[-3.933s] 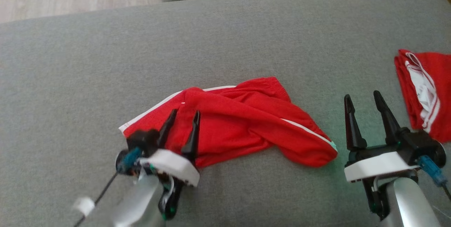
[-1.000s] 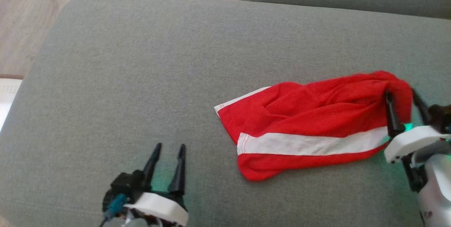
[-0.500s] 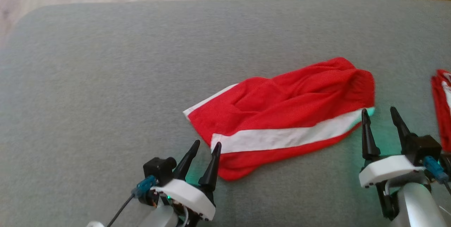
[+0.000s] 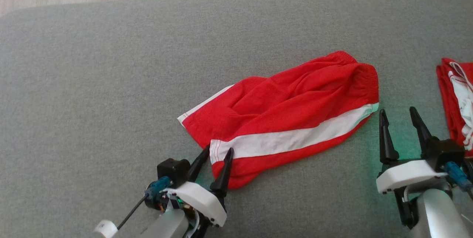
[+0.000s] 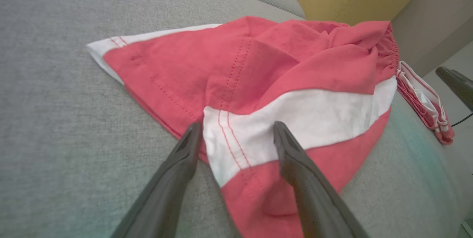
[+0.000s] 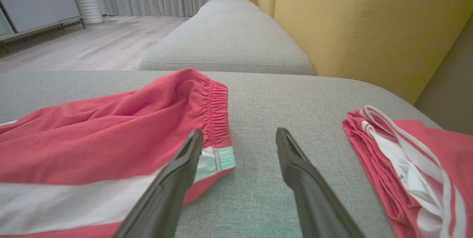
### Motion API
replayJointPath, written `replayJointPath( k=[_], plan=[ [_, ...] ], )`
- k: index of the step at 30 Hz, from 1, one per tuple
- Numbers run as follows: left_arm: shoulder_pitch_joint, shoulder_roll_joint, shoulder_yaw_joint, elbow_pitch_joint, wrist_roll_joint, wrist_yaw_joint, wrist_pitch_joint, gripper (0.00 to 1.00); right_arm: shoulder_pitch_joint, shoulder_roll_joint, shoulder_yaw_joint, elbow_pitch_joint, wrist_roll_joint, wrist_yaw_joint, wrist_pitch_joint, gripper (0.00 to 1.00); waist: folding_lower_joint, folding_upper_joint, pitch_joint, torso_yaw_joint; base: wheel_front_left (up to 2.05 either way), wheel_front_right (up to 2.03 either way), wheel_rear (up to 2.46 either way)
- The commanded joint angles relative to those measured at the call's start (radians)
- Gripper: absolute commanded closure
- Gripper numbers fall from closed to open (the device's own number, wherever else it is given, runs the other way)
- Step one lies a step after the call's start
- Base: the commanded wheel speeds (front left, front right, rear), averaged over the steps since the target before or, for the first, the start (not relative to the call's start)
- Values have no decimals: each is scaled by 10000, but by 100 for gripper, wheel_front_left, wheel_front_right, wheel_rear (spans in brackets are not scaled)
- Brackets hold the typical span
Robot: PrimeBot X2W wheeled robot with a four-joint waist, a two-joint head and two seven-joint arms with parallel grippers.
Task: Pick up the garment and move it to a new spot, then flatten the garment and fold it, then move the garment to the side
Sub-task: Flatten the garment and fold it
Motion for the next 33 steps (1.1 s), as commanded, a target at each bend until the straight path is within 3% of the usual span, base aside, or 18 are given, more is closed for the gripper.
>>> replayJointPath(
  k=[1,3,4,7,8,11,26,27,28,29,30,33],
  plan=[
    [-214,24,176,-188,-143,-26,-42,0,-300,25,275,-336,55,-7,-135,0,-1,0,-3,25,0,0,0],
    [-165,24,108,-296,-160,-80,-43,26,-290,25,281,-321,90,-7,-135,0,-1,0,-31,62,0,0,0],
    [-124,24,57,-332,-175,-107,-43,51,-282,28,282,-303,120,-7,-135,0,-1,0,-55,82,0,0,0],
    [-67,24,82,-459,-146,-156,-44,62,-257,23,308,-240,183,-7,-135,0,-1,0,-116,160,0,0,0],
    [-54,24,140,-515,-96,-163,-44,76,-250,25,310,-222,204,-7,-135,0,-1,0,-131,191,0,0,0],
    [27,24,554,-796,195,-100,-44,100,-200,33,304,-179,242,-7,-135,0,-1,0,-203,302,0,0,0],
    [1341,607,3690,-2784,2964,622,-45,100,148,191,501,13,573,-7,-135,0,-1,0,-655,827,0,0,0],
    [1434,633,3835,-2816,3082,611,-45,89,160,201,565,40,593,-7,-135,0,-1,0,-671,823,0,0,0],
    [1531,644,3961,-2833,3193,587,-45,59,169,209,625,61,624,-7,-135,0,-1,0,-686,811,0,0,0],
    [1625,645,4073,-2836,3304,557,-45,5,170,216,695,82,675,-7,-135,0,-1,0,-701,791,0,0,0],
    [1704,642,4187,-2851,3449,562,-45,0,171,221,789,95,741,-7,-135,0,-1,0,-714,765,0,0,0],
    [1987,590,4633,-3132,4028,790,-45,0,201,231,1154,-71,964,-7,-135,0,-1,0,-786,655,0,0,0]
  ],
)
